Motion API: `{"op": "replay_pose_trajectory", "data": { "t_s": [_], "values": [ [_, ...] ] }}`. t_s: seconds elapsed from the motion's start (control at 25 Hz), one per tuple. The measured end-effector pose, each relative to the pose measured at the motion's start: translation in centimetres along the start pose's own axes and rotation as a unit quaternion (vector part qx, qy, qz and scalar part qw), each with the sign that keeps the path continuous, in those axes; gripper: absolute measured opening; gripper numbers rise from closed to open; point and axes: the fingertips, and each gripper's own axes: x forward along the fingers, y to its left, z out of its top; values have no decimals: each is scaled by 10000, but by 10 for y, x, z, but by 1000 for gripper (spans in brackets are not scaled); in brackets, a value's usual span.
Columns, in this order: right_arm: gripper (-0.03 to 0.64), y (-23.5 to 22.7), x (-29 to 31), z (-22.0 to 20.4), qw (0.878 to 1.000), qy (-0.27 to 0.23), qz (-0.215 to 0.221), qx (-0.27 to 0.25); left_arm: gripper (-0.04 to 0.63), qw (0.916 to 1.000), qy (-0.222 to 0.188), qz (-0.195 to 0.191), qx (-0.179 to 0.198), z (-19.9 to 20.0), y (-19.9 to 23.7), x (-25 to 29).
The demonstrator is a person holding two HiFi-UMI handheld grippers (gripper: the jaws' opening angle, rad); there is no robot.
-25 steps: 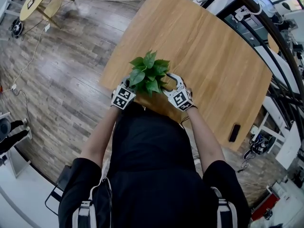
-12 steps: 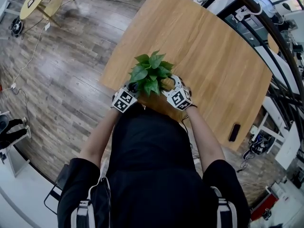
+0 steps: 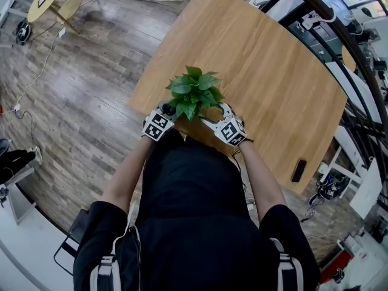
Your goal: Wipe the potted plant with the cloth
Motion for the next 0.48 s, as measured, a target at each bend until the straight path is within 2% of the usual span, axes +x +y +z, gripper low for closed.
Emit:
{"op": "replay_pose_trajectory", "data": {
  "t_s": [0.08,0.2,0.28,0.48],
  "values": [
    [273,6,-3,-1,9999,-56,82,91,115,9997,-77,63,-203,1,8,-2],
    [273,-14,-8,-5,9989,-94,-304,346,115,9989,-197,122,-417,6,17,-5],
    [273,-27,-7,-3,9987,-49,-453,228,115,9988,-193,115,-437,8,19,-4],
    [275,-22,2,6,9998,-123,-178,42,115,9997,94,-50,224,0,4,5]
  ]
}}
